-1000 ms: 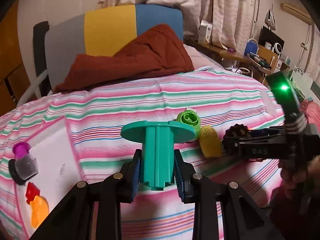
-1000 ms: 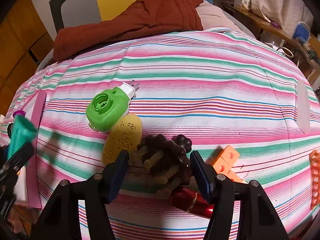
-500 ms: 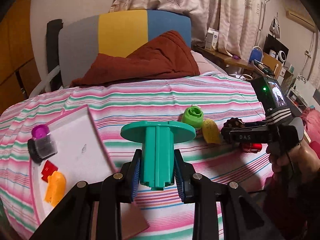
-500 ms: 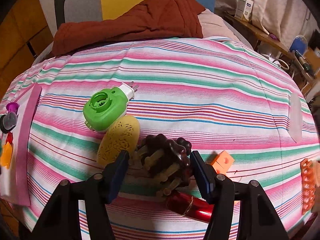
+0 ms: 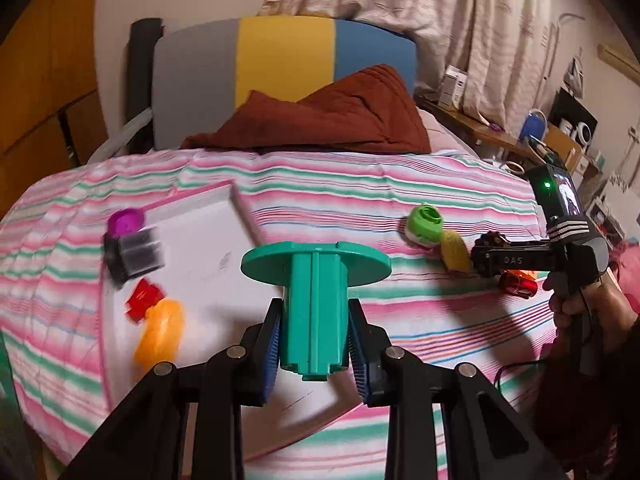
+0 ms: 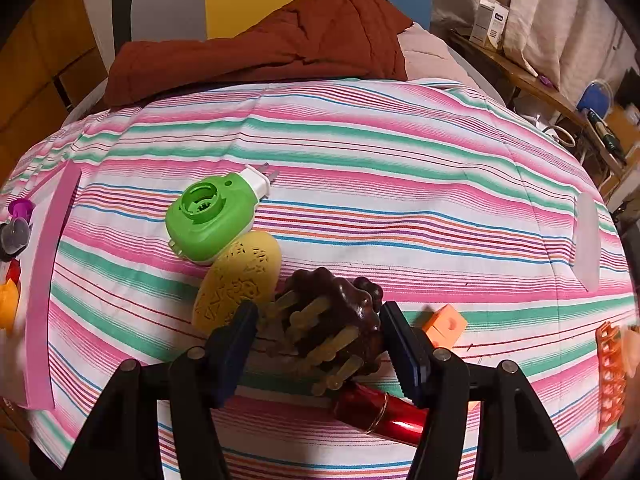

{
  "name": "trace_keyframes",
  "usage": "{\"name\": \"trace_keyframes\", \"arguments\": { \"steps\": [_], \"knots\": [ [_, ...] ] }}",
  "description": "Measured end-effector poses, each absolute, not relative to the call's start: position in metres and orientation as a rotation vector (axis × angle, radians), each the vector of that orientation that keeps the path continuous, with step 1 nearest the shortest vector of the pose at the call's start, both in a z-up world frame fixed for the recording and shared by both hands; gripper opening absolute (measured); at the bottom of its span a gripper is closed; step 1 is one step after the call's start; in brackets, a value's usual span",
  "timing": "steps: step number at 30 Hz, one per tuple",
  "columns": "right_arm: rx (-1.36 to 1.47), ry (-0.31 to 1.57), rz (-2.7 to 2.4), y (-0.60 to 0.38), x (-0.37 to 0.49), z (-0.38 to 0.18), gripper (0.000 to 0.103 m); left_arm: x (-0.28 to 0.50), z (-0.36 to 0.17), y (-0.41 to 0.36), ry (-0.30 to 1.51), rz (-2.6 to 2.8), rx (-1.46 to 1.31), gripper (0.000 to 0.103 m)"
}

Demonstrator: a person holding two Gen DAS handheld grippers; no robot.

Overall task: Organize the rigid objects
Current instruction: 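Grasp the brown spiky brush ball with the right gripper while the left carries the spool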

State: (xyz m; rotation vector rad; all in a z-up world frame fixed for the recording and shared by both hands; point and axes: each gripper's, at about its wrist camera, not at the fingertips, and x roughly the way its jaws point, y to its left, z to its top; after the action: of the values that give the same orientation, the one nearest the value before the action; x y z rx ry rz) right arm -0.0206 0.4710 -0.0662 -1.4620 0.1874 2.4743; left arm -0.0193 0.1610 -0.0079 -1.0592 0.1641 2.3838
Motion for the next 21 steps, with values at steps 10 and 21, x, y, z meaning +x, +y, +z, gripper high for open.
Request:
{"name": "trace_keyframes", "arguments": {
  "steps": [10, 21],
  "knots": [
    [-1.459, 0.162, 2.479, 0.469, -0.019, -0.065, 0.063, -0.025, -0.012, 0.059, 0.04, 2.508, -1.179, 0.03],
    [-1.457, 0.11, 2.476, 0.464, -0.019, -0.065, 0.063, -0.035, -0.05, 0.064, 0.025, 2.459, -1.302, 0.03]
  ]
}}
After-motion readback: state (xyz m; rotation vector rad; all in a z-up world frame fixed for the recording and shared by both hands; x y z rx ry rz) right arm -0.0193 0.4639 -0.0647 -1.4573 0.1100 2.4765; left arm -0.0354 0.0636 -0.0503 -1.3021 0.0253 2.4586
